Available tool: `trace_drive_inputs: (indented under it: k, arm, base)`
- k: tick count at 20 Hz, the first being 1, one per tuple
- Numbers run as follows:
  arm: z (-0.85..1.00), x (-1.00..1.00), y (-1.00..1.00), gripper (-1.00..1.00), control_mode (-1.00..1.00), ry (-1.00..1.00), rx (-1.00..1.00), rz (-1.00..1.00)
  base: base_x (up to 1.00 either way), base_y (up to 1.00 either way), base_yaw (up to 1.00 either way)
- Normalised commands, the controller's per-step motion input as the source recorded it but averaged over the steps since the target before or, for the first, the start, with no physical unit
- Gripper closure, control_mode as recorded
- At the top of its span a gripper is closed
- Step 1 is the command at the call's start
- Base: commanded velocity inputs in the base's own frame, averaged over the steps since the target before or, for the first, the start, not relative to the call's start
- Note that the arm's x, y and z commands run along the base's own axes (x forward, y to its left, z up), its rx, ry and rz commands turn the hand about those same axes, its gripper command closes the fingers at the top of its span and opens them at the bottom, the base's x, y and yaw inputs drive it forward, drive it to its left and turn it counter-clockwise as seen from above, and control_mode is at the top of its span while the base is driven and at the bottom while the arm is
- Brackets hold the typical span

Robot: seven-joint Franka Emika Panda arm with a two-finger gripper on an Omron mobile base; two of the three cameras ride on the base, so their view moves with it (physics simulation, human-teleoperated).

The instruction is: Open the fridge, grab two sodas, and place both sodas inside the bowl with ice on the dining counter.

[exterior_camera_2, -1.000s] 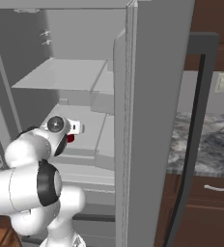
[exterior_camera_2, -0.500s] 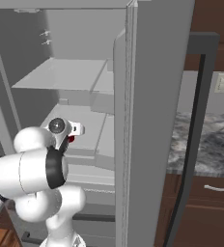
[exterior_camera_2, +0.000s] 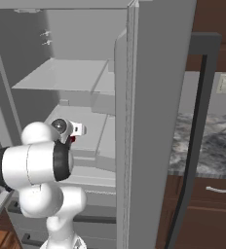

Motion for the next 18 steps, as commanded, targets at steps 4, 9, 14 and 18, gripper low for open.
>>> trace_drive_inputs:
  k: [4, 9, 14, 18]
  arm:
    - [-0.07, 0.0, 0.01, 1.0, -1.0, 0.0, -0.01, 0.0]
    - [-0.05, -0.04, 0.0, 1.0, -1.0, 0.0, 0.0, 0.0]
    - [-0.02, -0.27, -0.02, 1.0, -1.0, -0.02, 0.0, 0.0]
    - [0.32, -0.54, -0.06, 1.0, -1.0, 0.0, 0.0, -0.02]
  base:
    - [0.0, 0.0, 0.0]
    - [0.0, 0.0, 0.0]
    - [0.0, 0.0, 0.0]
    - [0.0, 0.0, 0.0]
